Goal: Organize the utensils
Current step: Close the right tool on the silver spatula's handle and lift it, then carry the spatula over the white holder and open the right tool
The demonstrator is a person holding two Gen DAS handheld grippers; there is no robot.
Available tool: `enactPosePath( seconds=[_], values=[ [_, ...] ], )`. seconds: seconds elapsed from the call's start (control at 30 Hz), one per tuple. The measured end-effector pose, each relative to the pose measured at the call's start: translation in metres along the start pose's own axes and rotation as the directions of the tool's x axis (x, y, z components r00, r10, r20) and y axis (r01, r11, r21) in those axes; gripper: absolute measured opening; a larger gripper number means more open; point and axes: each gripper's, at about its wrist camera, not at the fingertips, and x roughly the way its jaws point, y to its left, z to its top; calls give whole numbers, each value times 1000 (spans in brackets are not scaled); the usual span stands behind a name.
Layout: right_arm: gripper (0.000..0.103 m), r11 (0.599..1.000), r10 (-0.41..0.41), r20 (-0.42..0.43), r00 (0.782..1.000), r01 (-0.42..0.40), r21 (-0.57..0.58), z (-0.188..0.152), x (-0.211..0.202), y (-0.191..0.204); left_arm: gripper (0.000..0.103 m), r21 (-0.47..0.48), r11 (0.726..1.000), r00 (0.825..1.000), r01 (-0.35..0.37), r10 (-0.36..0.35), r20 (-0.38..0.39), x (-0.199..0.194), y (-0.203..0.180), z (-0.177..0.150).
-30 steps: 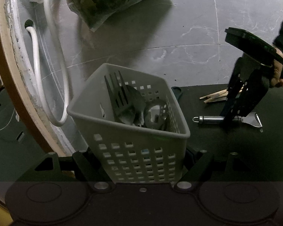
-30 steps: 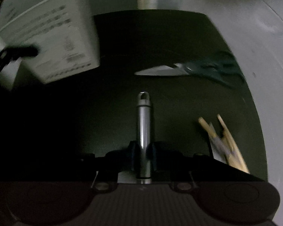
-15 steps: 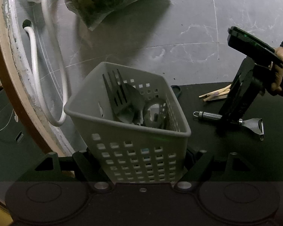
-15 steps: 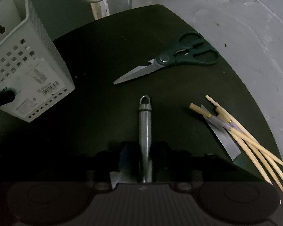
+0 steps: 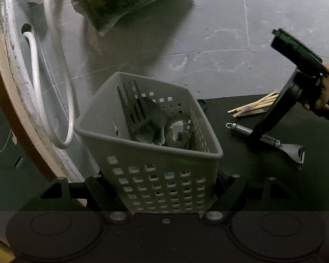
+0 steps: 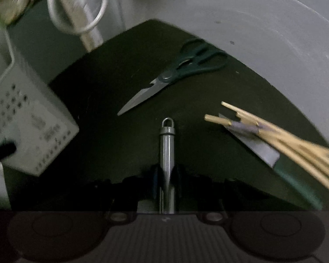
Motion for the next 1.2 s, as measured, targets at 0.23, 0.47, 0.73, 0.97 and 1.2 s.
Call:
enactPosePath(
  seconds=[0.23,0.47,0.73,0.97,1.2],
  values=[
    [19,987,49,236,970,-83,137,-39,-32,-1,80,30,999,999,44,-44,6,2,6,0],
    [19,969,-11,461,887,-105,225,-78,-61,13,80,76,991,994,111,-112,5,8,15,2],
    [19,919,-162,611,775,-106,379,-106,-85,34,80,135,971,980,198,-200,0,17,30,6],
    [19,885,-294,693,658,-86,457,-106,-112,56,80,194,943,960,272,-280,17,26,42,7],
    [19,895,-363,777,515,-40,445,-84,-169,90,80,238,916,940,322,-339,35,31,50,5]
  ],
)
